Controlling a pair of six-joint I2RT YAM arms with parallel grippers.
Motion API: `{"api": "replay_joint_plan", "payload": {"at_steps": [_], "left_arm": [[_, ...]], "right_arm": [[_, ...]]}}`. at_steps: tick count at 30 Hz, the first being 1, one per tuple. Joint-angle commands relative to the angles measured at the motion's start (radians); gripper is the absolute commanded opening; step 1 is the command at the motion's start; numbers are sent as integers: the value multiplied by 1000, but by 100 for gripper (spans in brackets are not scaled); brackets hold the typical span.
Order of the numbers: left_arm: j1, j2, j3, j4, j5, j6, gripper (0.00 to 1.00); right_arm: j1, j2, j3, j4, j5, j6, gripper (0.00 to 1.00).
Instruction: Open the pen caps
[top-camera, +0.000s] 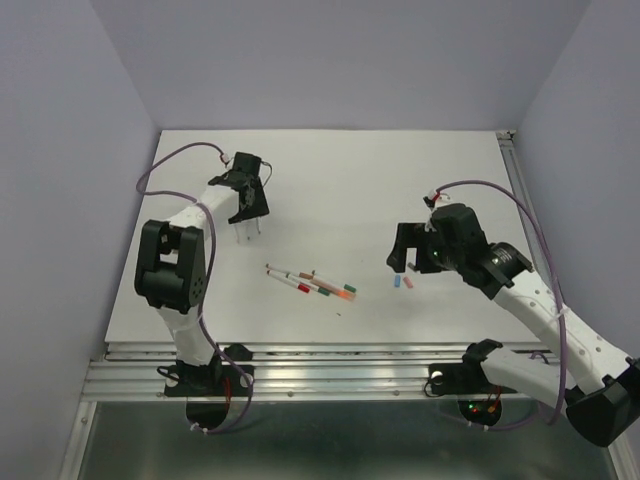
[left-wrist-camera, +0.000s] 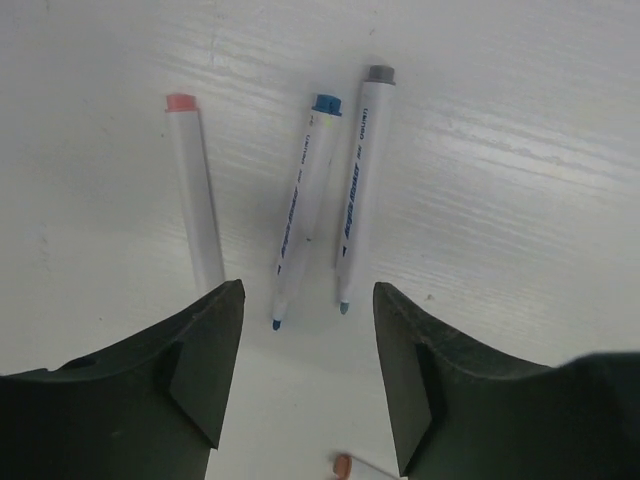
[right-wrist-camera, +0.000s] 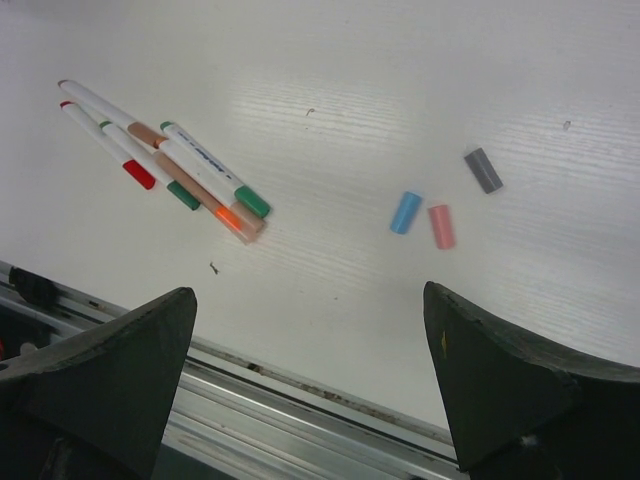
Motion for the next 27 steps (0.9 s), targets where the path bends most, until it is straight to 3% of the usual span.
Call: {"api": "replay_joint_plan", "payload": {"at_steps": [1, 3, 10, 15, 20, 27], "left_arm": [[5, -191, -1, -48, 67, -109, 68], [-8, -261, -41, -66, 87, -137, 99], [-129, -455, -209, -160, 33, -393, 99], [-304, -550, -346, -235, 1, -617, 99], [-344, -588, -449, -282, 12, -859, 98], [-360, -592, -506, -353, -48, -1066, 93]], "right_arm": [[-5, -41, 34, -10, 48, 2, 100], [-5, -49, 21, -5, 65, 16, 100], [-5, -84, -30, 7, 186, 96, 100], [-5, -74, -53, -14, 292, 162, 100], [-5, -104, -52, -45, 347, 179, 100], [-5, -179, -79, -40, 373, 170, 100]]}}
